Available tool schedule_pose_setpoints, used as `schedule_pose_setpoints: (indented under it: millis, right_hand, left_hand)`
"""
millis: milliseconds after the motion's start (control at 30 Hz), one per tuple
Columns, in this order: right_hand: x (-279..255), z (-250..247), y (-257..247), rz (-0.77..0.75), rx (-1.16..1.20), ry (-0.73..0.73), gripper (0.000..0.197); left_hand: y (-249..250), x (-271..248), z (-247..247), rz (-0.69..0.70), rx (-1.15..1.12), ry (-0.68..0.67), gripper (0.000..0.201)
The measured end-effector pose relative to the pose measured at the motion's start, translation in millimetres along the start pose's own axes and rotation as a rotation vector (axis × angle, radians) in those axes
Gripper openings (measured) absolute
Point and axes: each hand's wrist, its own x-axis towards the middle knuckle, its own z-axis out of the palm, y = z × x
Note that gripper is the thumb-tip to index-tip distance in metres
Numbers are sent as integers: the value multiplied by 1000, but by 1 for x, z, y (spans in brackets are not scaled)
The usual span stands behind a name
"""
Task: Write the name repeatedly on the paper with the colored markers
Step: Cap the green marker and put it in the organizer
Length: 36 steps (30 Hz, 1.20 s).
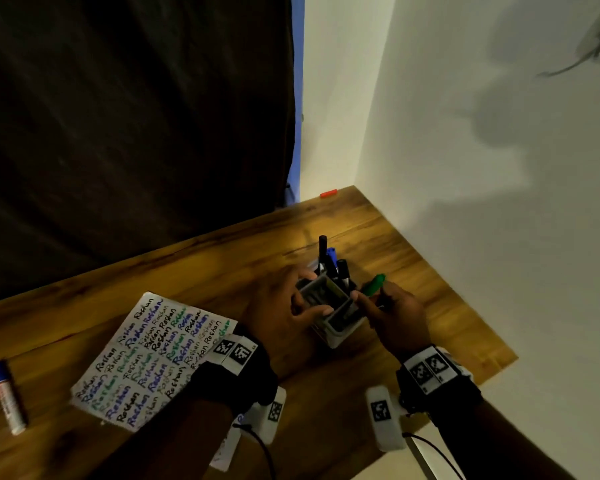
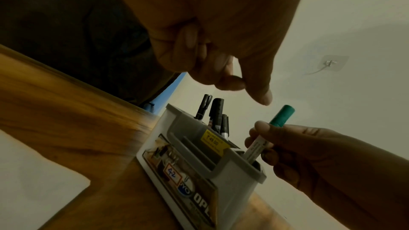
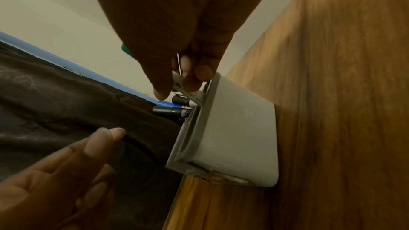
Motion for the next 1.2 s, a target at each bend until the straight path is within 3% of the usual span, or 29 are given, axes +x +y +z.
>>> schedule_pose_setpoints:
  millis: [133,267,400,500,667,867,1067,1200]
  right_hand:
    - [1,6,4,-36,-32,-9,22]
    - [5,7,3,29,20,35,17]
    - [10,1,4,51,43,77,46]
    - [12,-8,-5,25,16,118,56]
    - [14,-9,-45,-82,-25,121,44]
    - [10,59,-121,-451,60,-50,27]
    - [-9,153,-181,-554,60,-414,20]
    - [-27,206,-207,-642,54,-552,15]
  left_hand:
    - [-4,-1,-2,-16,19,-2,48]
    - [-6,-2,-3,-24,28,-5,50]
    - [-6,-1,-5,-30,43,-9,51]
    - [-11,-2,-9,-41,43,-1,51]
    - [-18,-18,-31,-87,63,77,40]
    - [-57,-65,-90,-216,242,213,31]
    - [-116,-133,-160,-466,376,287,29]
    - [-162,-176,-199,-673,368,372,36]
